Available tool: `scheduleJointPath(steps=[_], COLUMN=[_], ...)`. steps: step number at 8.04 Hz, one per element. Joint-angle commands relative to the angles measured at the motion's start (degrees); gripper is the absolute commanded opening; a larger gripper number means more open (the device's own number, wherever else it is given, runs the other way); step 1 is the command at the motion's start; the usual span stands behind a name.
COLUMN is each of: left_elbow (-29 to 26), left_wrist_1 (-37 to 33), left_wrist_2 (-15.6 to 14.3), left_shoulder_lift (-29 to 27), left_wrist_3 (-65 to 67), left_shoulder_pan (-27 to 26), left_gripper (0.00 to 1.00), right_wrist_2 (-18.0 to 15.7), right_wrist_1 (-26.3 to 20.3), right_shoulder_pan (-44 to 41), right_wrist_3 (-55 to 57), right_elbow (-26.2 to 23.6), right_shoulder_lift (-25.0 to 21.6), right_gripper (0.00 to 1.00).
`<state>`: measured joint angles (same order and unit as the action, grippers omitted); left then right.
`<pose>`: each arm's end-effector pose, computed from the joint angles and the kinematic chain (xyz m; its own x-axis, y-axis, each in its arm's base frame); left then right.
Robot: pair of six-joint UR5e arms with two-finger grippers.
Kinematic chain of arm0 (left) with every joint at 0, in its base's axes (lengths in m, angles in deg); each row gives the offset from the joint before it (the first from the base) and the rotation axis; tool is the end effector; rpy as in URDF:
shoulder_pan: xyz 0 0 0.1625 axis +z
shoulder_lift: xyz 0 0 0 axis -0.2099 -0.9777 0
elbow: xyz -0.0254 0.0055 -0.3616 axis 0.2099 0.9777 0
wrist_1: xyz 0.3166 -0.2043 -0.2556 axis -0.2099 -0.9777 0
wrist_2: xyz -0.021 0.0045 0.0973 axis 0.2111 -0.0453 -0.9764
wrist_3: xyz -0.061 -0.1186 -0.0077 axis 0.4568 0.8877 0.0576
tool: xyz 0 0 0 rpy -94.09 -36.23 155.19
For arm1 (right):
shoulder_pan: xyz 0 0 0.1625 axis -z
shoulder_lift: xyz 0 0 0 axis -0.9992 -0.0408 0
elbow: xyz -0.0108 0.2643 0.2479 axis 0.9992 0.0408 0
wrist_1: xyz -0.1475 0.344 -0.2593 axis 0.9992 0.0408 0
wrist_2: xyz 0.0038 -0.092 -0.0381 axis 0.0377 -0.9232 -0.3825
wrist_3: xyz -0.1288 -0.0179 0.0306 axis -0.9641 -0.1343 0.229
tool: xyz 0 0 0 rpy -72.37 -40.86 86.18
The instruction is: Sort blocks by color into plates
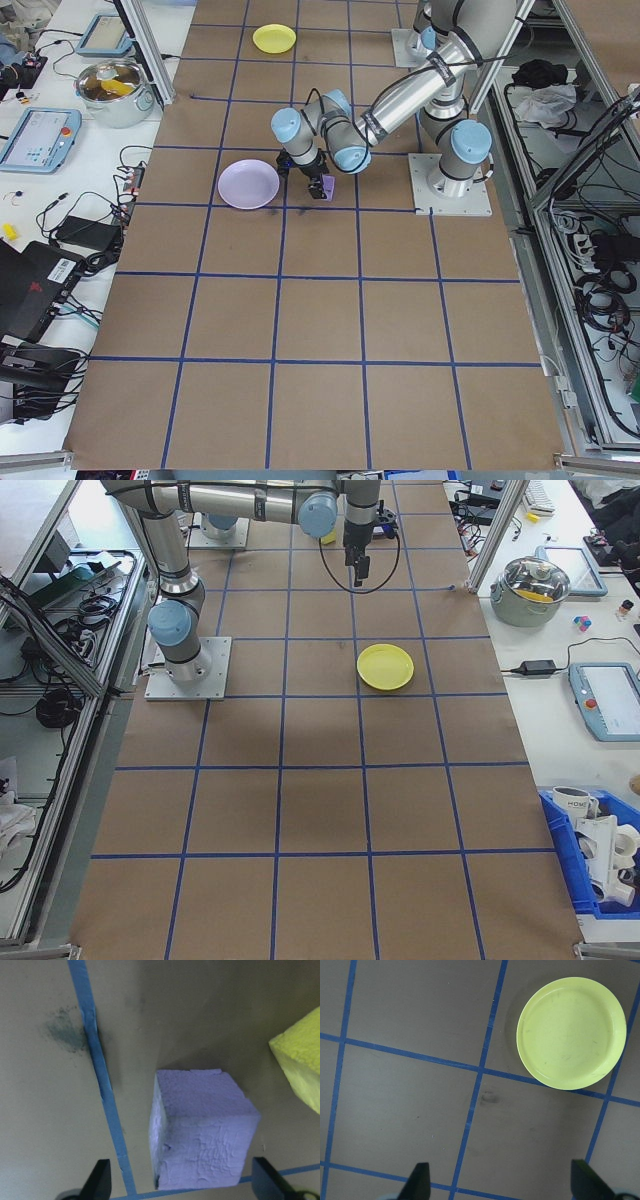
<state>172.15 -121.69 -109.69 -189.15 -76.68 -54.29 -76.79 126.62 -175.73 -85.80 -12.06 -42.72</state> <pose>0.0776 -0.4859 0.0921 -0.9914 0.0771 0.1057 0.1090 0.9336 0.3413 0.1118 -0.5624 0.3454 -0.9743 -0.2243 0.0183 -0.2242 0.9745 0.0090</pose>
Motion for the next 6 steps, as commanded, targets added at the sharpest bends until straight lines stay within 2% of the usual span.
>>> scheduleJointPath(steps=[1, 4, 6], left_elbow=[1.1, 1.2, 1.1], left_wrist_1=[-0.2, -0.1, 0.0], left_wrist_2=[2.4, 2.0, 1.8], left_shoulder_lift=[-0.4, -1.5, -1.9], left_wrist_3=[-0.1, -0.2, -2.7], left_shoulder_pan=[0.0, 0.0, -0.6], left_gripper=[1.00, 1.00, 0.72], right_wrist_2=[0.0, 0.0, 0.0], right_wrist_1=[0.0, -0.1, -0.1], right_shoulder_pan=[0.0, 0.0, 0.0], right_wrist_3=[0.1, 0.0, 0.1], right_elbow=[-0.1, -0.1, -0.1], right_shoulder_lift=[0.0, 0.1, 0.1], right_gripper=[1.00, 1.00, 1.00])
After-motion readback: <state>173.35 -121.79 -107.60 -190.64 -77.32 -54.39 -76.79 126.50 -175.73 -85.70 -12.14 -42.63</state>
